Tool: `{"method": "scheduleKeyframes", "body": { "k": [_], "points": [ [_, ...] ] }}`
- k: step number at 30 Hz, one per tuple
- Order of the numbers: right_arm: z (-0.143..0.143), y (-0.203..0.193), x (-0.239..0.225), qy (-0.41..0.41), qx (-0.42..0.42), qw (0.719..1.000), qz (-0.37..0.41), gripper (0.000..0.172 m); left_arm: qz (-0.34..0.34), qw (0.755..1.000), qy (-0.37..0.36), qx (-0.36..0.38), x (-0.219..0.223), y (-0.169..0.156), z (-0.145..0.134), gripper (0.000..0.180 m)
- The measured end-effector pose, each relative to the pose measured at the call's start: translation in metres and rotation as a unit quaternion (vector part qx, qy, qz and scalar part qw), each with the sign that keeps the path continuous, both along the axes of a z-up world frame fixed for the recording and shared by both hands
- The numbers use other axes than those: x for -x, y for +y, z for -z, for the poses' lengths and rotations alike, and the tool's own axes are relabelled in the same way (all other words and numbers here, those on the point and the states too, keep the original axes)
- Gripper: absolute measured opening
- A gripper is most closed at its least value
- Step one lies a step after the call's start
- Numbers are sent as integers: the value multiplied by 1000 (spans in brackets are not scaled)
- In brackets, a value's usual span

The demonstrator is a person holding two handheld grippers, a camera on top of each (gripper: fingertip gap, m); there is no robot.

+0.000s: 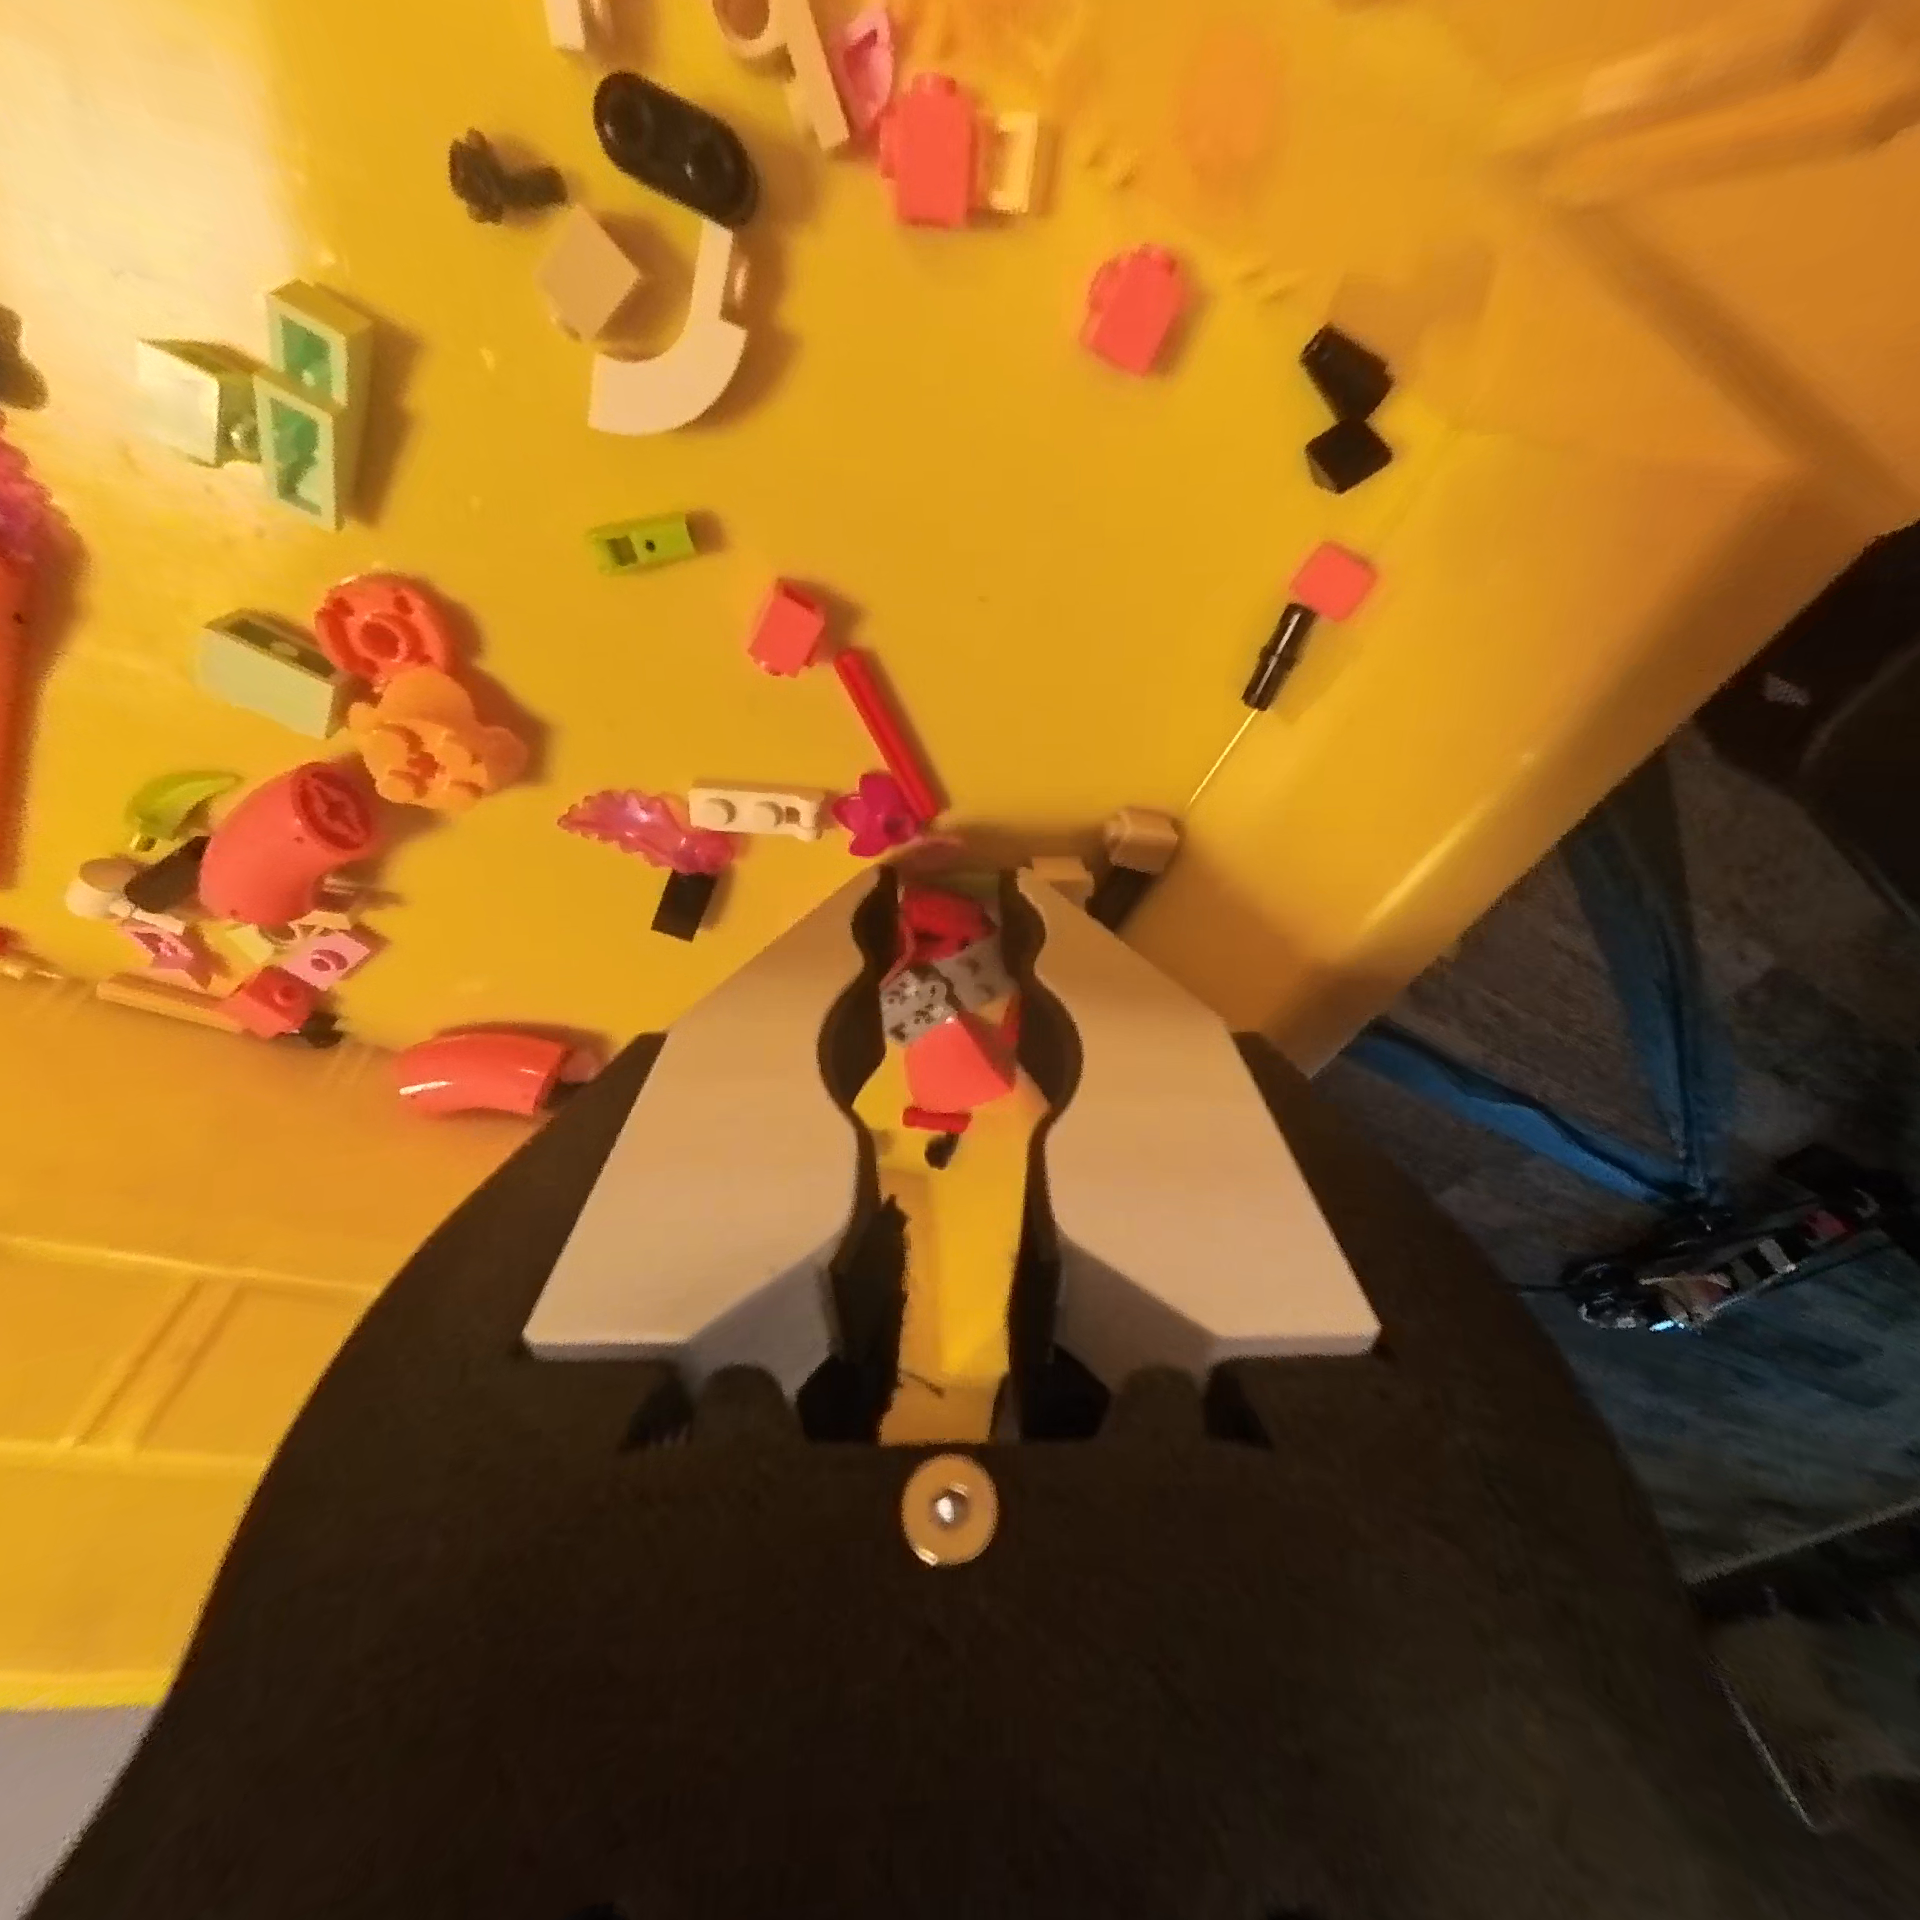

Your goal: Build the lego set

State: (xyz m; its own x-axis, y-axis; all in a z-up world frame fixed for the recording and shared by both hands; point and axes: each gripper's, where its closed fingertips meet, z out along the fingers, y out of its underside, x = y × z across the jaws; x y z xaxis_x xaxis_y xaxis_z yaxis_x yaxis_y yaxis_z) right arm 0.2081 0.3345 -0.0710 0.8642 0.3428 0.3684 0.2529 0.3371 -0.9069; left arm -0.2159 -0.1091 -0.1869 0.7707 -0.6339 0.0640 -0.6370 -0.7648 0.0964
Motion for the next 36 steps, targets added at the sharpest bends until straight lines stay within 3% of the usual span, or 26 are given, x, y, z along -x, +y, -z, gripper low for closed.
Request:
{"method": "scheduleKeyframes", "body": {
  "k": [21, 25, 29, 31, 36],
  "points": [
    [-1, 0, -1, 8, 1, 1000, -3, 0, 41, 996, 43, -72, 2, 8, -1, 5],
    [-1, -1, 0, 10, 1, 1000, -10, 0, 14, 984, 81, -157, 7, 31, -37, 5],
    [-1, -4, 4, 6, -2, 1000, -21, 0, -40, 940, 98, -324, -11, 75, -109, 4],
    [-3, -7, 6, 12, -5, 999, -35, 0, -41, 924, 97, -368, -34, 87, -132, 5],
    [-2, -16, 20, -3, -16, 997, -73, 1, -3, 923, 25, -385, -121, 113, -145, 4]
  ]
}}
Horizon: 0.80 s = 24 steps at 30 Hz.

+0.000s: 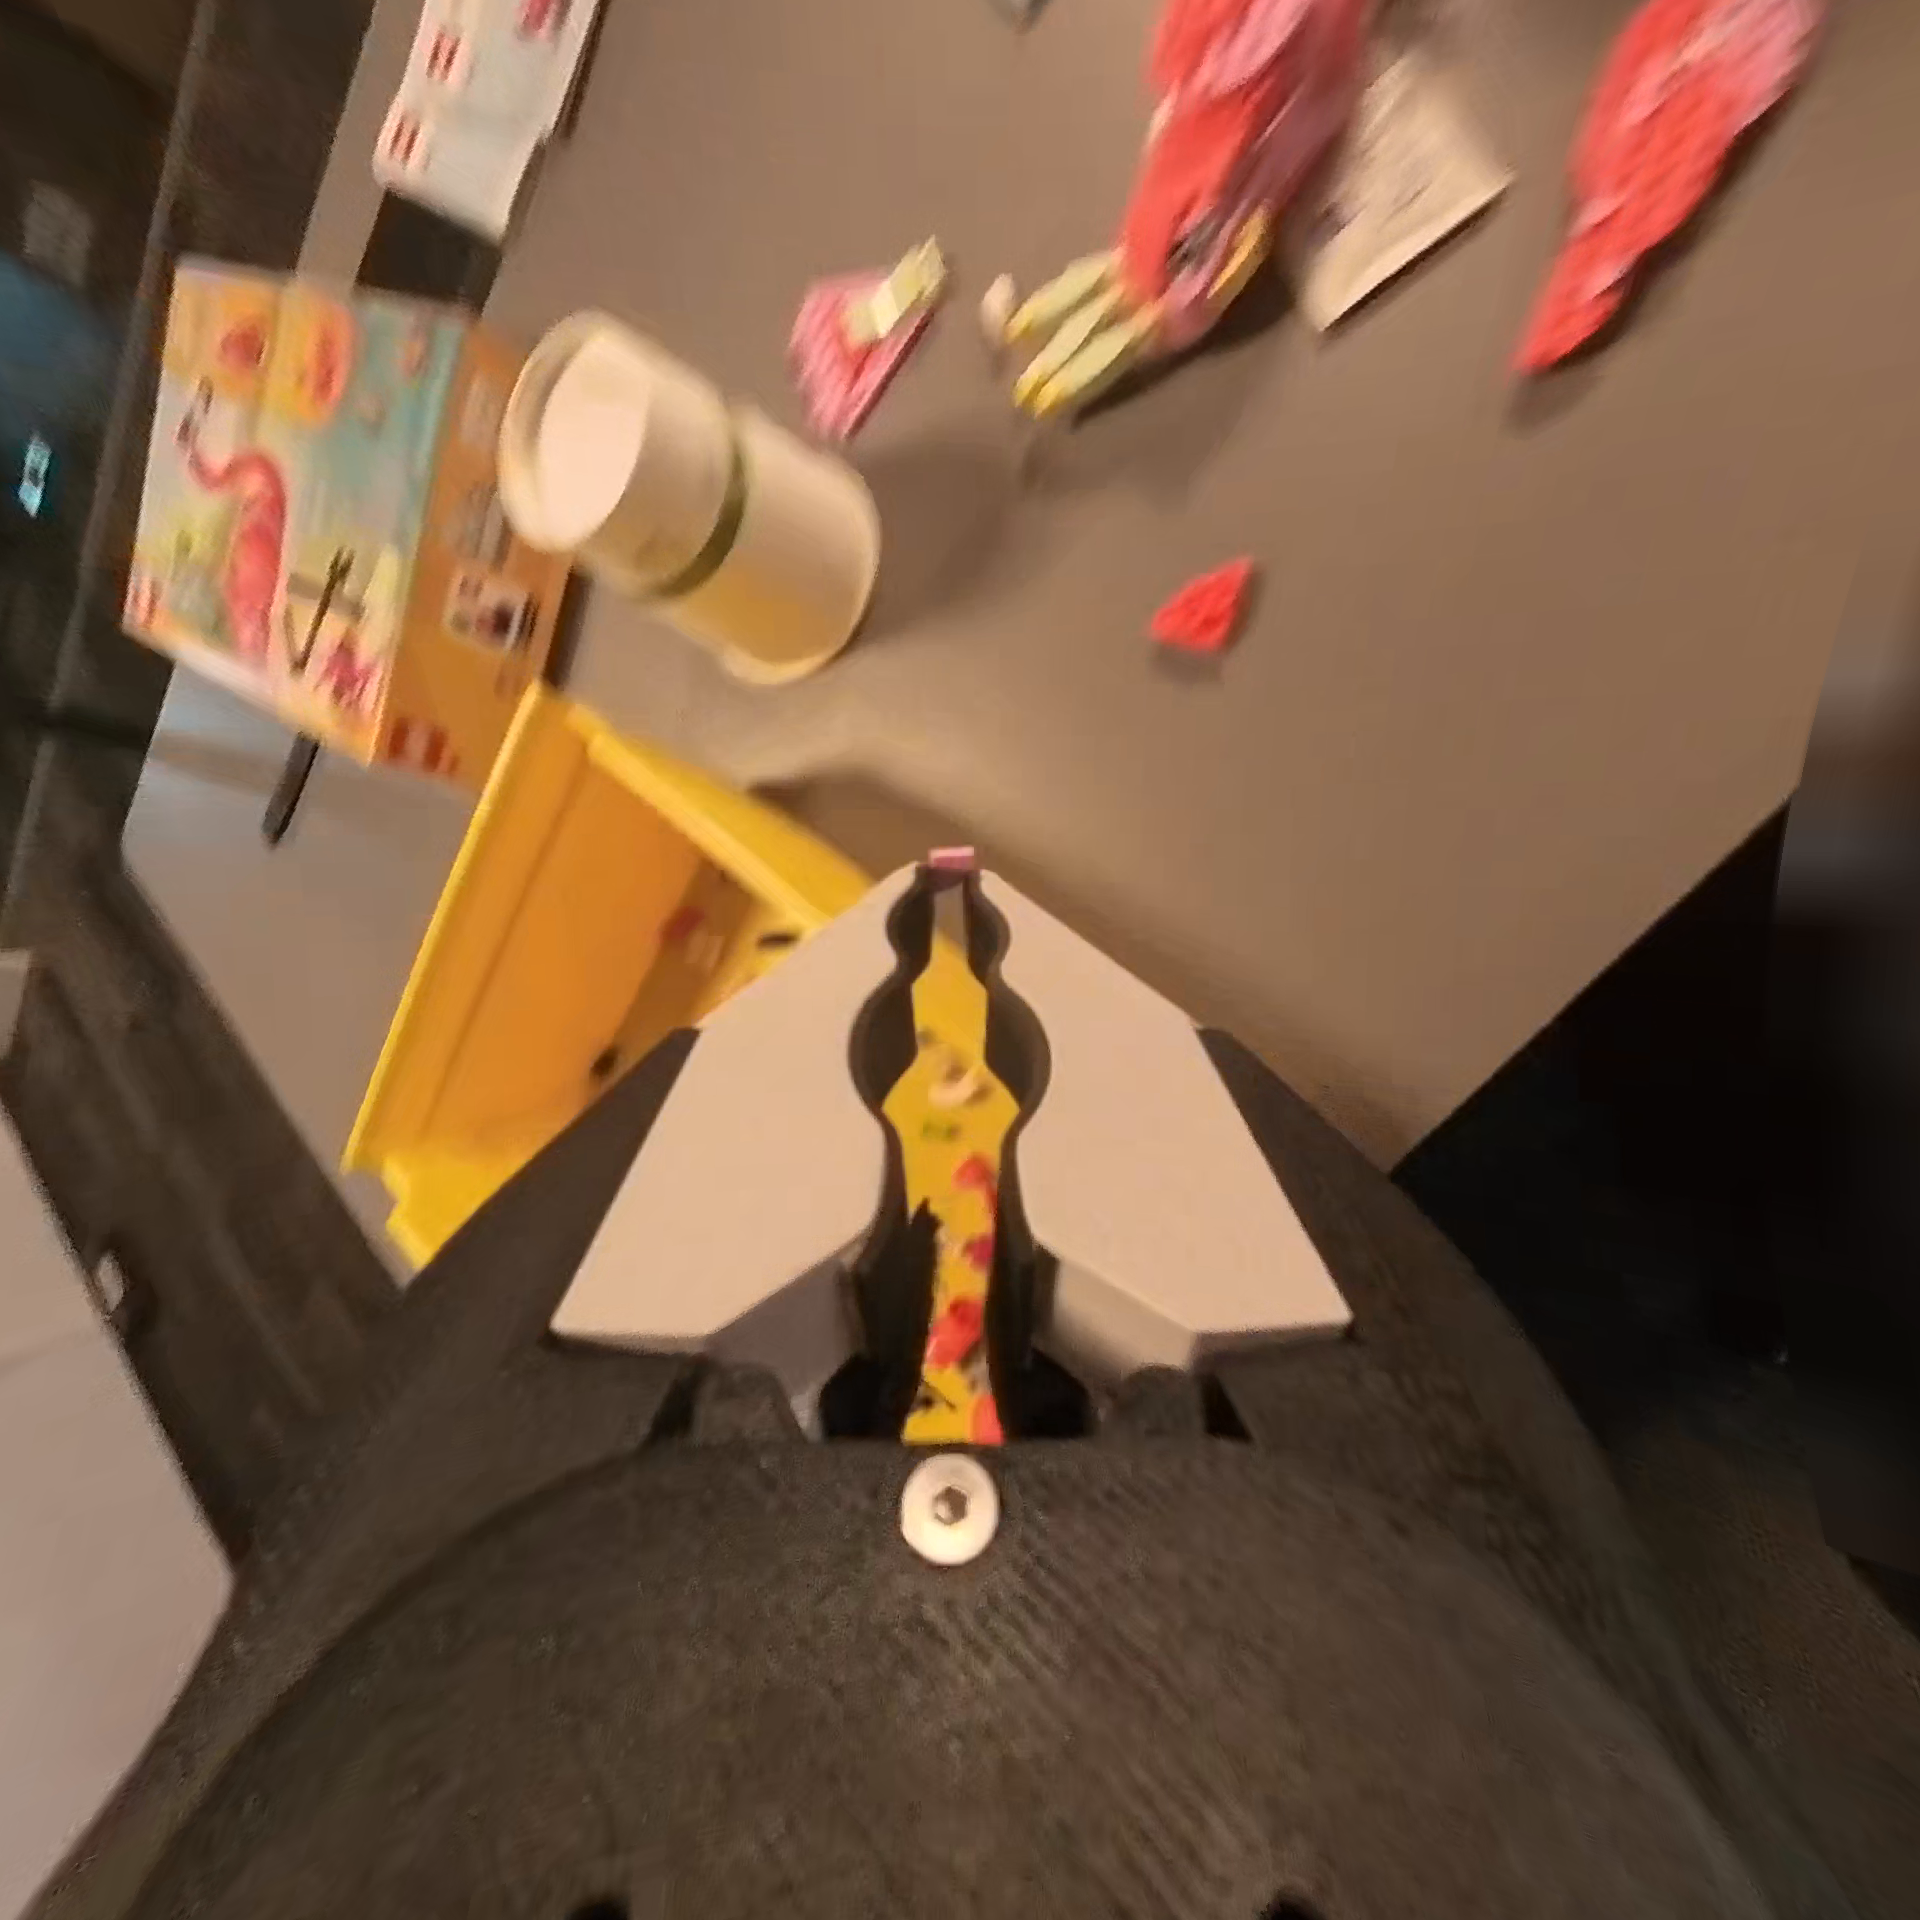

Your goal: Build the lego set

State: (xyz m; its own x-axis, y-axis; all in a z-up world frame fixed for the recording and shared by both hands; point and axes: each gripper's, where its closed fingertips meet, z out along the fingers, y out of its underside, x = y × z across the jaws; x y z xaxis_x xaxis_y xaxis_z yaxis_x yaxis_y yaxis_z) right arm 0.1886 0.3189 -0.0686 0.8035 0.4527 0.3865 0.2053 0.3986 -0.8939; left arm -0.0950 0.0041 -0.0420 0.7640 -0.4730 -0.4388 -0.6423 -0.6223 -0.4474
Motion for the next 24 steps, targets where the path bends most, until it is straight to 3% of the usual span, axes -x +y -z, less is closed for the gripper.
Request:
{"method": "scheduleKeyframes", "body": {
  "k": [6, 9, 10, 12, 13, 14, 16, 19, 21, 24],
  "points": [
    [-13, -25, 18, 22, -23, 996, -82, 1, 99, 993, -63, 1, -90, 28, 13, 4],
    [-15, -66, 48, -4, -38, 978, -207, 1, 131, 987, -93, 26, -120, 35, 32, 4],
    [-10, -88, 63, -33, -28, 960, -275, 0, 137, 985, -98, 34, -126, 37, 39, 4],
    [20, -140, 88, -121, 80, 888, -437, 5, 149, 981, -113, 54, -137, 40, 53, 4],
    [29, -164, 91, -148, 123, 849, -493, 15, 153, 979, -120, 66, -141, 42, 60, 4],
    [31, -182, 91, -166, 124, 827, -522, 18, 155, 977, -123, 76, -142, 43, 66, 4],
    [41, -205, 91, -216, 105, 804, -544, 21, 164, 973, -136, 93, -149, 46, 77, 4],
    [75, -218, 88, -295, 190, 752, -558, 46, 177, 967, -145, 116, -155, 48, 89, 4],
    [89, -228, 87, -314, 231, 720, -574, 47, 183, 963, -151, 127, -158, 51, 95, 4],
    [105, -232, 87, -350, 230, 709, -568, 46, 198, 959, -148, 142, -163, 55, 103, 4]
  ]
}}
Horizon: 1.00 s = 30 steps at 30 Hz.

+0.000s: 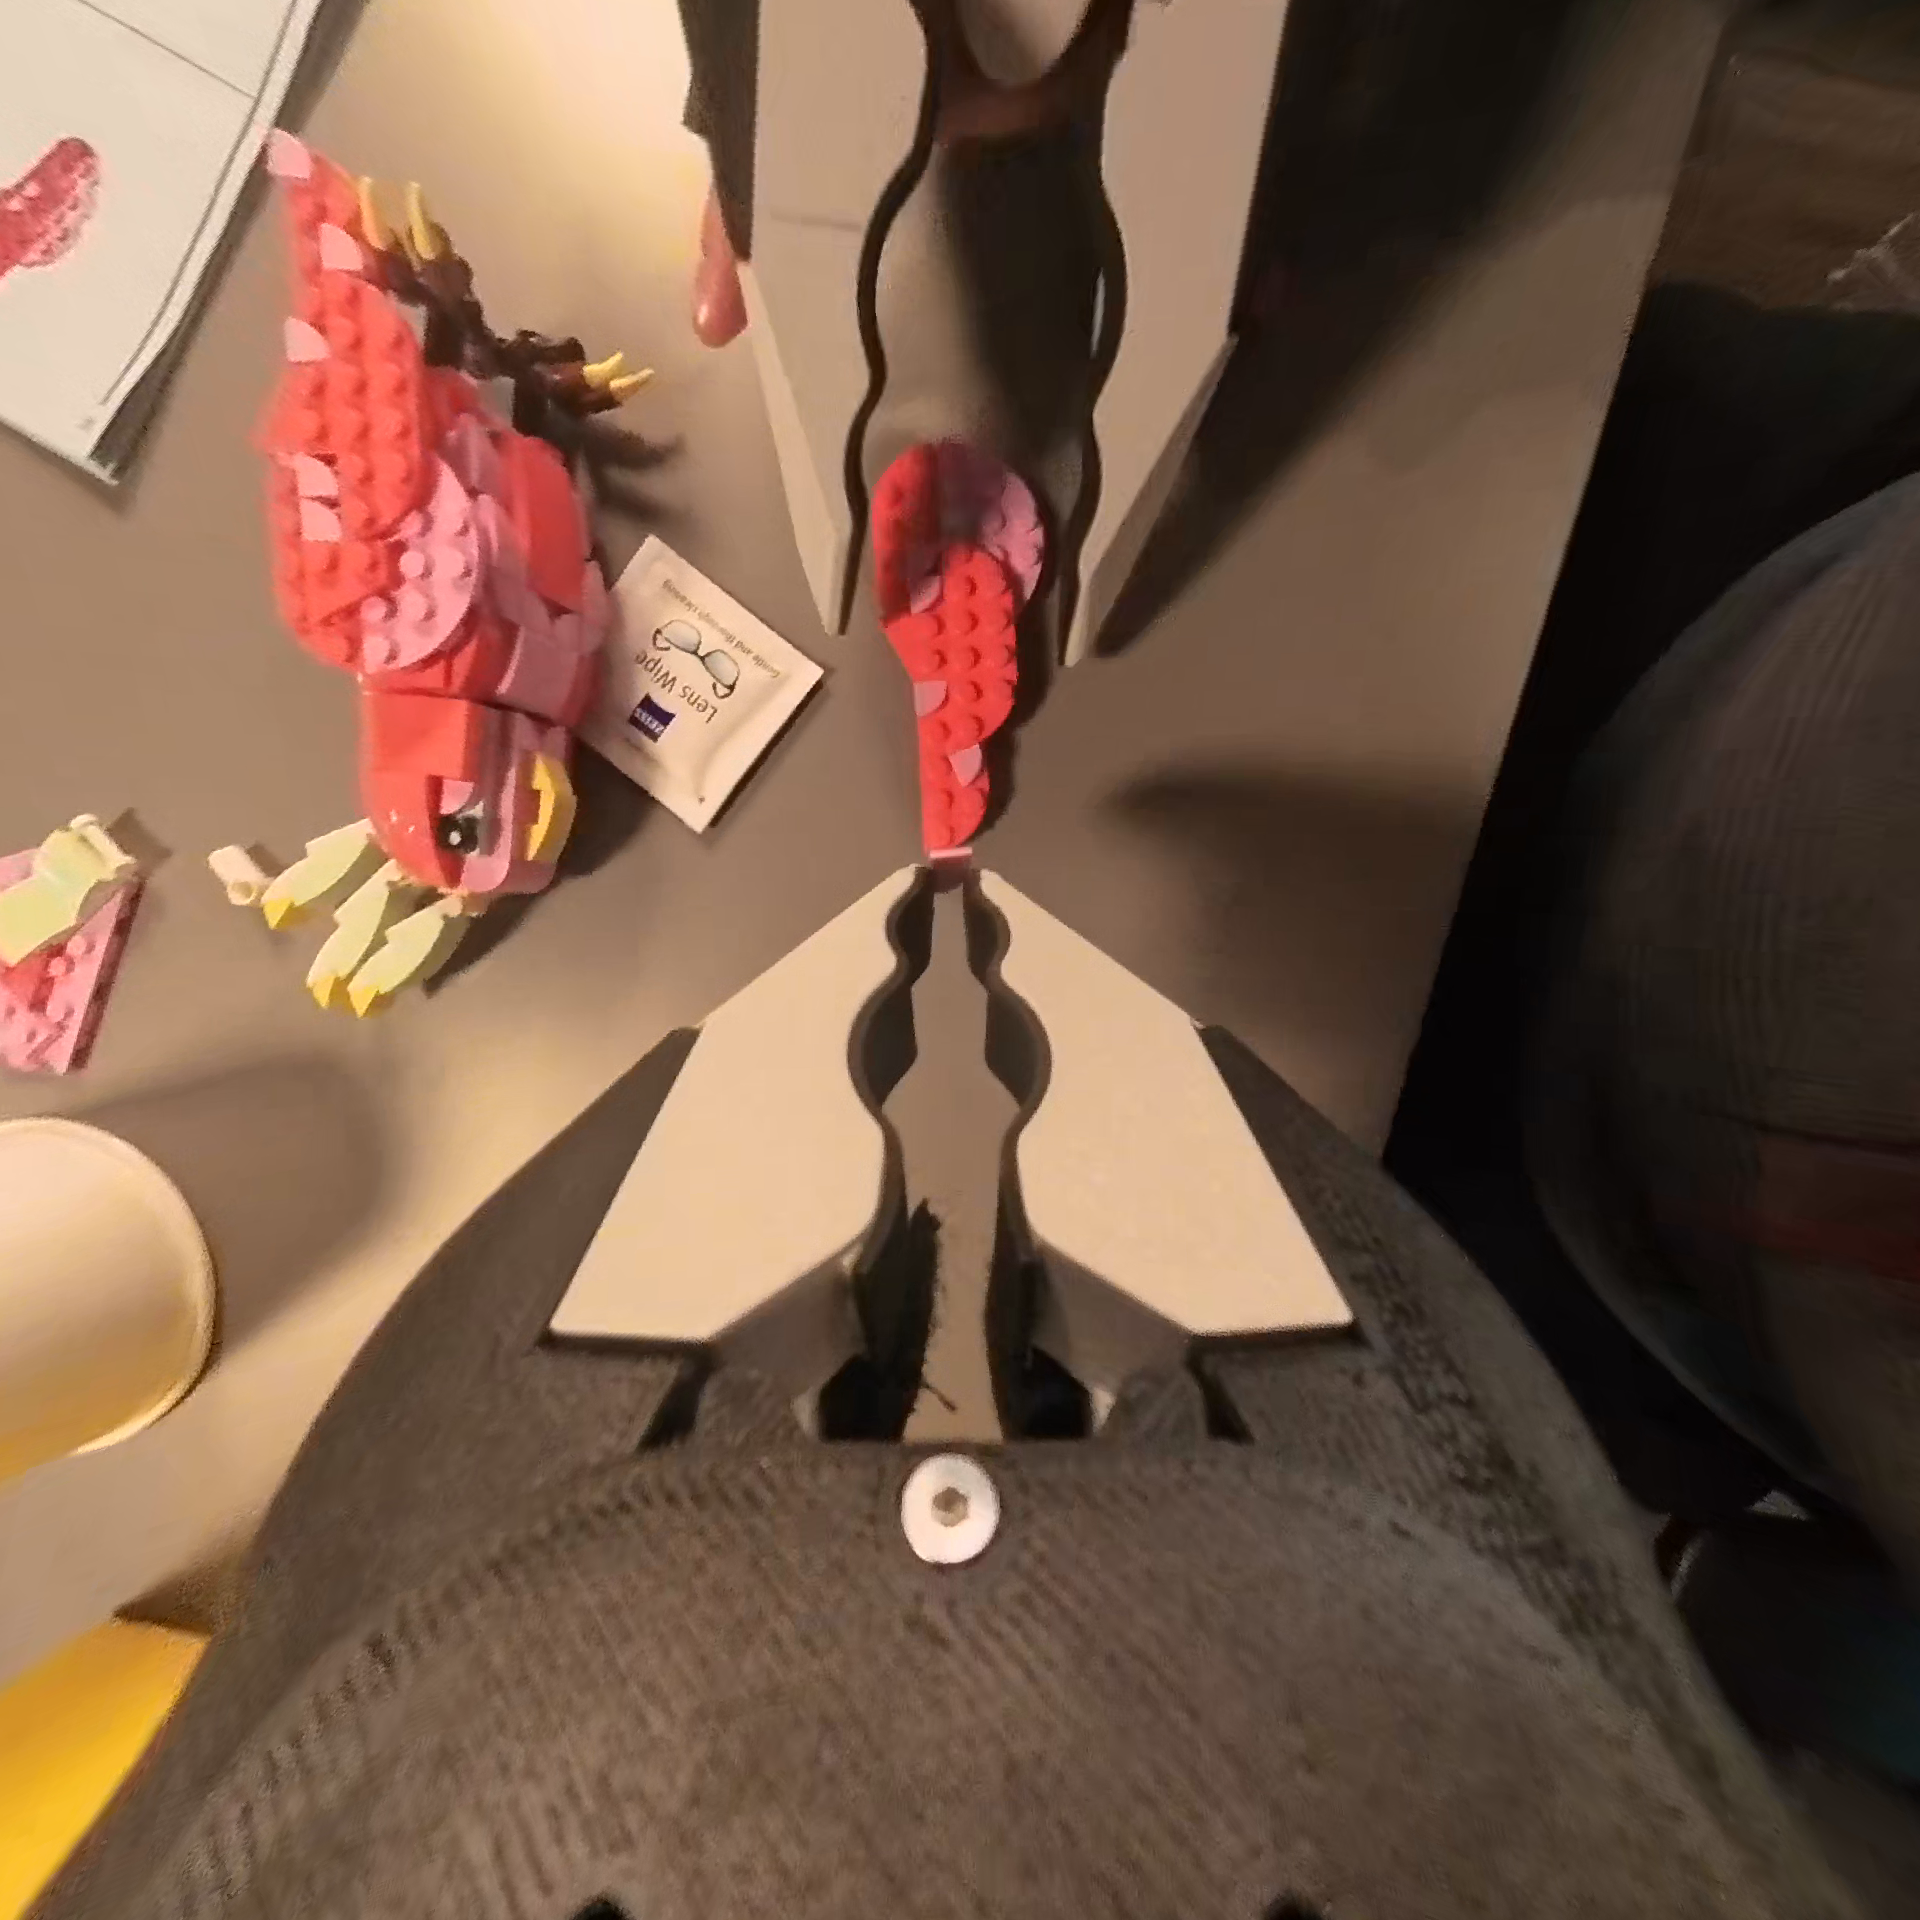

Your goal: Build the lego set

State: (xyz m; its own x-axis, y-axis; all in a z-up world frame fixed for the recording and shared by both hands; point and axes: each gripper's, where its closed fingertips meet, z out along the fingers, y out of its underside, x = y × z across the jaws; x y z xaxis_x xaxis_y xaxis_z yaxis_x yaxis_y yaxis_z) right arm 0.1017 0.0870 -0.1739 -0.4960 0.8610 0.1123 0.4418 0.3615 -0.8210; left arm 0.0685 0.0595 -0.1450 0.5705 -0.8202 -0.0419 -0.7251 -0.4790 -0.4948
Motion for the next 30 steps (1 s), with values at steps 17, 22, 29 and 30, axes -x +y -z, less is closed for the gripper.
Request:
{"method": "scheduleKeyframes", "body": {
  "k": [17, 22, 29, 30],
  "points": [
    [12, 7, -5, -31, -20, 999, 5, 32, 41, 995, 51, 79, -5, 9, 38, 5],
    [12, 8, -5, -32, -18, 999, 7, 31, 37, 994, 51, 86, -5, 9, 39, 5],
    [12, 9, -4, -34, -13, 999, 12, 30, 29, 994, 52, 87, -6, 9, 39, 5],
    [12, 9, -4, -34, -13, 999, 12, 30, 27, 994, 52, 87, -6, 9, 39, 5]
  ]
}}
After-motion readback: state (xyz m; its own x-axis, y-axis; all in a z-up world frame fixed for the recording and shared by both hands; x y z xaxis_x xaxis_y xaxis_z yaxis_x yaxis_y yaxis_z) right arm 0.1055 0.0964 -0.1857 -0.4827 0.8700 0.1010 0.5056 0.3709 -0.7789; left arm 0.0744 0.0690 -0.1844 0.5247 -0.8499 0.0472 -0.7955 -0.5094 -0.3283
